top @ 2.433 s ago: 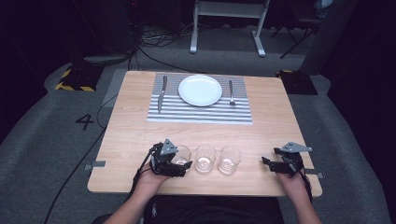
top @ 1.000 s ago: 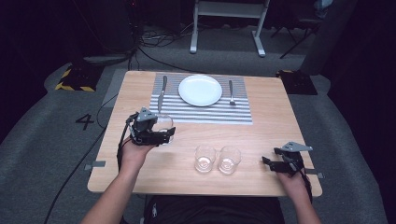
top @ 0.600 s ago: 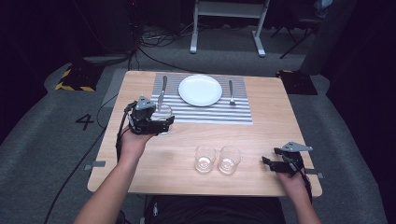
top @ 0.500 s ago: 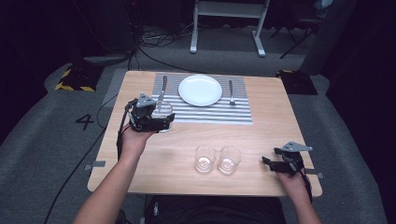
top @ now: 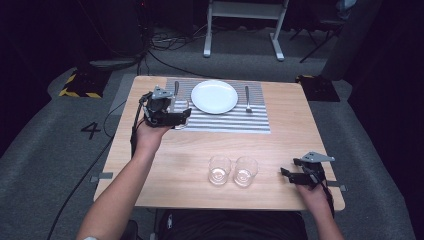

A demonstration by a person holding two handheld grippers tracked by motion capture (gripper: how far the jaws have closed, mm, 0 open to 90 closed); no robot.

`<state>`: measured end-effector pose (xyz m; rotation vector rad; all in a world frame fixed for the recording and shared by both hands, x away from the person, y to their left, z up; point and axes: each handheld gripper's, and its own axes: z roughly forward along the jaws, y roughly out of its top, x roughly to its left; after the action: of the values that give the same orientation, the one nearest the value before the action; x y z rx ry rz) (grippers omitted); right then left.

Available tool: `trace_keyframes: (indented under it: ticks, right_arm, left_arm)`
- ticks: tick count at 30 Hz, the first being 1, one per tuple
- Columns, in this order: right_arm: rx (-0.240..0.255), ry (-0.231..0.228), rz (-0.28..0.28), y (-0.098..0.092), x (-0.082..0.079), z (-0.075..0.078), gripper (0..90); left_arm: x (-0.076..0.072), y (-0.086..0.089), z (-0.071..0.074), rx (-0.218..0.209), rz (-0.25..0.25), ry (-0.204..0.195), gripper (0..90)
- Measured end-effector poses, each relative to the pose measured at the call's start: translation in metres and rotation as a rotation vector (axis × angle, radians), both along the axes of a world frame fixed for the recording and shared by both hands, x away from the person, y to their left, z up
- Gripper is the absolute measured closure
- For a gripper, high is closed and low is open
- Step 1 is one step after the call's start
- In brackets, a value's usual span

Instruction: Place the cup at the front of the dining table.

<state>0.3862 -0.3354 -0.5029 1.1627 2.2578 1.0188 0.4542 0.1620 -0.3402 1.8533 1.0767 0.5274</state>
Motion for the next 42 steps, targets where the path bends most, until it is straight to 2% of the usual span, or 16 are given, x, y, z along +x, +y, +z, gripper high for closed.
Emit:
trace_keyframes:
  ticks: [1,2,8,19,21,22,23,24,26,31,33,35,36,38,42]
  right_arm:
    - [0.0,0.0,0.001,0.0,0.0,0.0,27.8]
    - [0.001,0.001,0.0,0.0,0.0,0.0,27.8]
    - [-0.002,-0.004,0.001,0.0,0.0,0.0,27.8]
    - [-0.001,-0.002,0.002,0.0,0.0,0.0,27.8]
    - [-0.001,-0.003,0.001,0.0,0.0,0.0,27.8]
    - [0.0,-0.002,0.002,0.0,0.0,0.0,27.8]
    - [-0.004,-0.003,0.004,0.0,0.0,0.0,27.8]
    - [-0.003,-0.003,0.004,0.0,0.0,0.0,27.8]
    - [-0.002,-0.003,0.002,0.0,0.0,0.0,27.9]
    - [-0.002,-0.002,0.005,0.0,0.0,0.0,28.0]
    - [-0.002,-0.004,0.007,0.001,-0.001,0.0,28.0]
    - [-0.004,-0.003,0.008,0.001,-0.001,0.0,28.0]
    - [-0.002,-0.004,0.008,0.001,-0.001,0.0,28.0]
    - [0.003,-0.003,0.007,0.001,-0.001,0.0,28.0]
    - [-0.002,-0.003,0.011,0.001,-0.001,0.0,28.0]
  left_arm:
    - [0.002,-0.001,0.001,-0.001,0.0,0.005,17.7]
    - [0.005,-0.001,0.002,0.0,0.008,-0.008,17.7]
    - [0.018,-0.003,0.004,-0.004,0.026,0.002,17.7]
    - [0.052,-0.001,0.003,-0.015,0.076,0.014,17.7]
    - [0.063,0.0,0.001,-0.033,0.09,0.044,17.7]
    - [0.067,0.0,0.0,-0.036,0.101,0.043,17.7]
    - [0.07,0.002,0.0,-0.016,0.106,0.041,17.7]
    - [0.073,0.001,-0.001,-0.026,0.113,0.042,17.7]
    - [0.079,0.003,-0.001,-0.018,0.122,0.044,17.7]
    - [0.09,0.003,-0.004,-0.04,0.144,0.064,17.7]
    - [0.099,0.001,-0.008,-0.033,0.168,0.075,17.8]
    - [0.102,0.0,-0.01,-0.038,0.169,0.082,17.8]
    - [0.108,-0.002,-0.015,-0.051,0.18,0.089,17.8]
    - [0.111,-0.003,-0.017,-0.051,0.183,0.102,17.7]
    - [0.123,-0.005,-0.026,-0.023,0.196,0.131,17.8]
